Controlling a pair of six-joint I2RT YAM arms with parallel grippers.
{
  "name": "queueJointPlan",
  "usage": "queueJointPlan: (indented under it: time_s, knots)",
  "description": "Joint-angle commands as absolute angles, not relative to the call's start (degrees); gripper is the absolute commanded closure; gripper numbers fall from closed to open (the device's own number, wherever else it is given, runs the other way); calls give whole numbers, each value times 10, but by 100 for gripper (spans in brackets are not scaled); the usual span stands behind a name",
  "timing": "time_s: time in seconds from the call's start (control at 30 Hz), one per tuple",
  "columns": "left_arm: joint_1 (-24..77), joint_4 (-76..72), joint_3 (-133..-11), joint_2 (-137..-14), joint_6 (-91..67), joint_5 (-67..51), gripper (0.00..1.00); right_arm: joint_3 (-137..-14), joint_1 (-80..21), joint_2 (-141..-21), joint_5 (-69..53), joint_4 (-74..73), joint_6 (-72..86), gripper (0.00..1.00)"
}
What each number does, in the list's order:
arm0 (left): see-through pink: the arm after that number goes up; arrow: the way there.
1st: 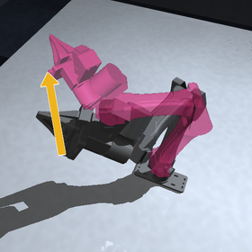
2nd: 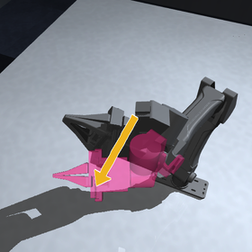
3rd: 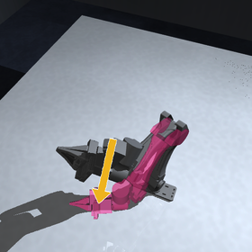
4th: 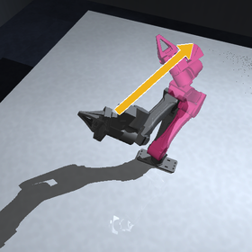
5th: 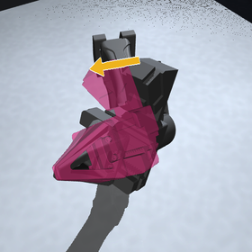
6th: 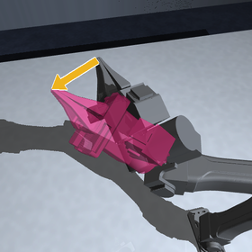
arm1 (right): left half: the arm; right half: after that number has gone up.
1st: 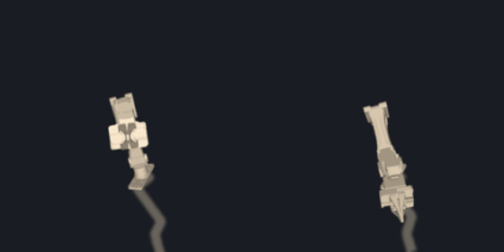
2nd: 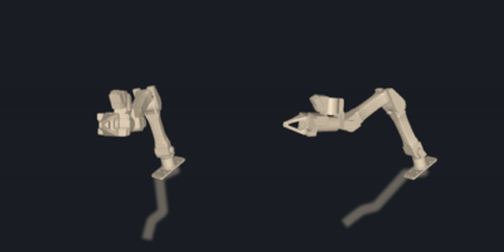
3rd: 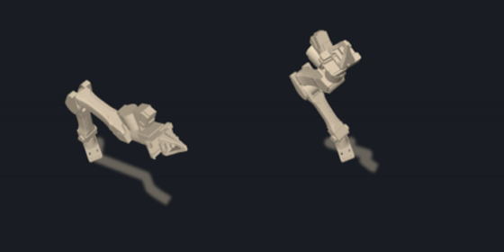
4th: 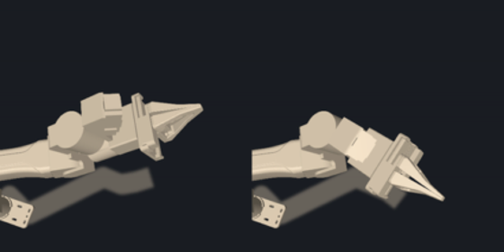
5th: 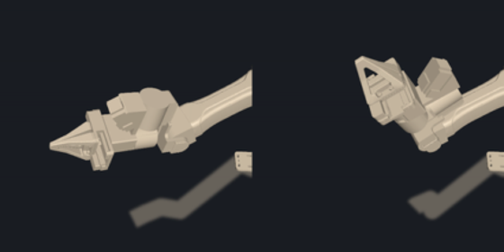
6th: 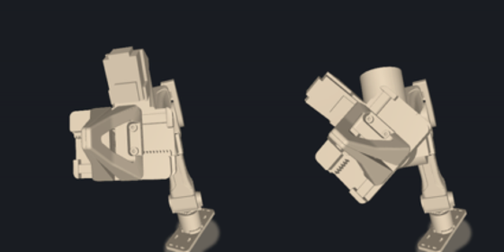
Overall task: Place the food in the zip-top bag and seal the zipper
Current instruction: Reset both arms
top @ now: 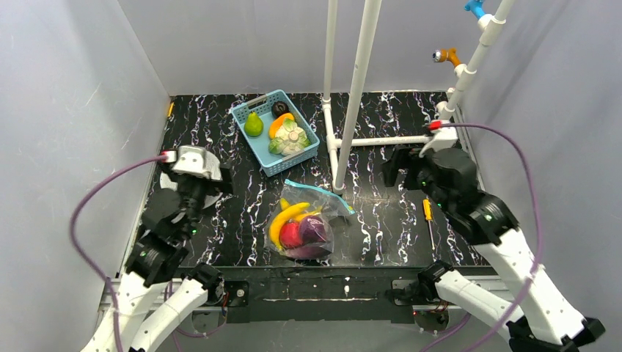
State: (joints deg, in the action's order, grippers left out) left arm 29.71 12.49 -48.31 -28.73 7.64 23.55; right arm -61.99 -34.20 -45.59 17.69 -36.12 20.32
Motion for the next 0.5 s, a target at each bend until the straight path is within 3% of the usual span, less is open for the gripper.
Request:
queueJointPlan:
  time_s: [0.0,0.47]
  knots:
    - [294,124,-573,-266,87,218,2,-675,-341,-393,227,-356,134,2]
    - [293,117,-668,-248,171,243,2,-664,-341,-239,336,-248,84,0]
